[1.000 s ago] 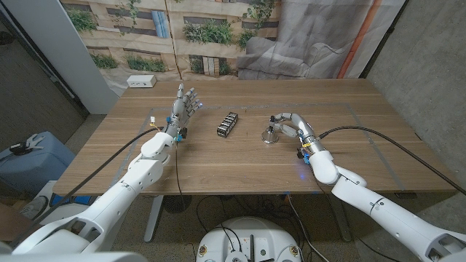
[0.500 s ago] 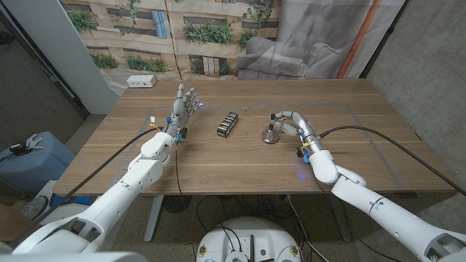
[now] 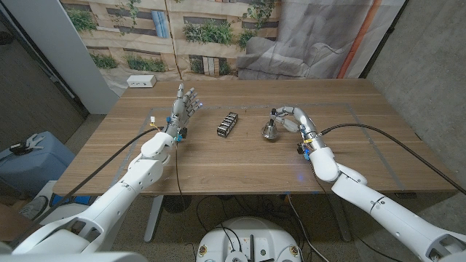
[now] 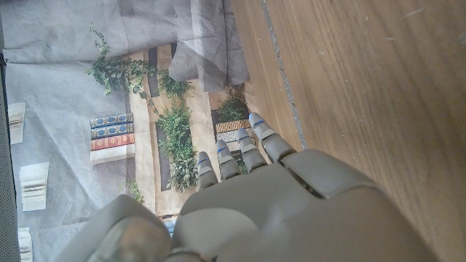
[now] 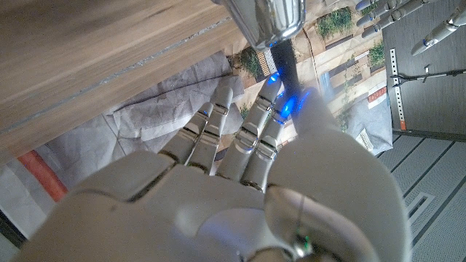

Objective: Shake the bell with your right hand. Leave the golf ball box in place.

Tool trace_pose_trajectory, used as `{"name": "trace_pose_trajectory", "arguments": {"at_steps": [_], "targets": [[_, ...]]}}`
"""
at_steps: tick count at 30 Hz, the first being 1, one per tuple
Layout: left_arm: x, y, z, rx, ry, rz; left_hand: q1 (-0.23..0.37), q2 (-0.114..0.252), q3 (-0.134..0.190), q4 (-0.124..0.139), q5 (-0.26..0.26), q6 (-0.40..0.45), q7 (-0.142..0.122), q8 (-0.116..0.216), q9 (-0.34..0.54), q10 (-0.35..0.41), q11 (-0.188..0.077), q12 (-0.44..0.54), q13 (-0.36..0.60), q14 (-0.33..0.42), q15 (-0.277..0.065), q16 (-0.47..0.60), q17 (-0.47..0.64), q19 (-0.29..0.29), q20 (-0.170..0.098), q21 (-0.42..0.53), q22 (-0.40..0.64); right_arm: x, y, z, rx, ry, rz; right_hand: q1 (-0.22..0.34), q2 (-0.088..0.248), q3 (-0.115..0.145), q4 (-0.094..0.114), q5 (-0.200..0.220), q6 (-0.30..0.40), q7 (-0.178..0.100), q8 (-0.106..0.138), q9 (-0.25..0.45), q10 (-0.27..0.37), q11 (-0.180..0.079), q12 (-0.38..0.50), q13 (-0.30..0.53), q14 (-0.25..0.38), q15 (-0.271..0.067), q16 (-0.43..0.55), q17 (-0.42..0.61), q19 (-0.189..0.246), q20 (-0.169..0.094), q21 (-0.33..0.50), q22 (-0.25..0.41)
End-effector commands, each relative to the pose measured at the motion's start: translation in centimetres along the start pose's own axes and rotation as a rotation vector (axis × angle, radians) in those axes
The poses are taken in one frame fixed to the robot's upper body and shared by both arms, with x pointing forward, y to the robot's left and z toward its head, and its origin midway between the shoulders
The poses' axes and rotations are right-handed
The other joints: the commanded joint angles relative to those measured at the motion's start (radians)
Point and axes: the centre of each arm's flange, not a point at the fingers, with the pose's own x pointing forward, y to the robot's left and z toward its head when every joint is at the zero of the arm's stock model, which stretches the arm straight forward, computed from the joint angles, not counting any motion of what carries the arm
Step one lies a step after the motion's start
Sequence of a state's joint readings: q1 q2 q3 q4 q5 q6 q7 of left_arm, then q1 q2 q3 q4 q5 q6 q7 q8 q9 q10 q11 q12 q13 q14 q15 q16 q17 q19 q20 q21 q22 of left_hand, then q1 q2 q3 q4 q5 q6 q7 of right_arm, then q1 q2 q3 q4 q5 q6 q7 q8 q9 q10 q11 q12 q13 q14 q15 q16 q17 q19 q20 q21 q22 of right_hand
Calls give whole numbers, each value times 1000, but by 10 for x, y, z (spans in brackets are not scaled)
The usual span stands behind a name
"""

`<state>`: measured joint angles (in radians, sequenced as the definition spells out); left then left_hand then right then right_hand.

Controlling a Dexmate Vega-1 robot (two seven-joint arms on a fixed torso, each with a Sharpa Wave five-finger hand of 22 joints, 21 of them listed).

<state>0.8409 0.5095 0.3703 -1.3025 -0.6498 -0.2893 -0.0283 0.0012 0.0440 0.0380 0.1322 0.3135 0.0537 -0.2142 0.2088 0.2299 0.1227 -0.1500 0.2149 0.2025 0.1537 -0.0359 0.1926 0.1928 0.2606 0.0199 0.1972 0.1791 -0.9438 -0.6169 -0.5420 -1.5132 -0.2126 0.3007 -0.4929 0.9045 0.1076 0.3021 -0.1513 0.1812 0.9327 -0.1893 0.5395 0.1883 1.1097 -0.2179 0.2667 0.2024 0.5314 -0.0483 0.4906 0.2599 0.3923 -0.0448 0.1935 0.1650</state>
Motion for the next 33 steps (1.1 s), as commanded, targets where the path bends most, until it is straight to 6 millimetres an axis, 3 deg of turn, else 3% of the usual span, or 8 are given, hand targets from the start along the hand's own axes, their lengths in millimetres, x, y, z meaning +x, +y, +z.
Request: {"name": "trace_pose_trajectory", "arguments": {"at_steps": [1, 33], "targets": [[0, 0, 0, 0, 0, 0, 2, 10, -1, 7, 6, 0, -8, 6, 4, 3, -5, 5, 5, 7, -99, 5, 5, 8, 0, 7, 6, 2, -18, 9, 21, 20, -46, 8, 16, 7, -1, 4, 30, -19, 1, 5, 11, 3, 1, 3, 14, -175, 6, 1, 8, -57, 4, 5], [0, 0, 0, 0, 0, 0, 2, 10, -1, 7, 6, 0, -8, 6, 4, 3, -7, 5, 5, 8, -99, 5, 4, 8, 1, 7, 6, 6, -42, 25, -19, 140, -120, 29, 23, 13, -10, -4, 31, -1, -6, 6, 27, 4, -5, 7, 36, -172, 15, 7, 31, -37, 9, 6]]}}
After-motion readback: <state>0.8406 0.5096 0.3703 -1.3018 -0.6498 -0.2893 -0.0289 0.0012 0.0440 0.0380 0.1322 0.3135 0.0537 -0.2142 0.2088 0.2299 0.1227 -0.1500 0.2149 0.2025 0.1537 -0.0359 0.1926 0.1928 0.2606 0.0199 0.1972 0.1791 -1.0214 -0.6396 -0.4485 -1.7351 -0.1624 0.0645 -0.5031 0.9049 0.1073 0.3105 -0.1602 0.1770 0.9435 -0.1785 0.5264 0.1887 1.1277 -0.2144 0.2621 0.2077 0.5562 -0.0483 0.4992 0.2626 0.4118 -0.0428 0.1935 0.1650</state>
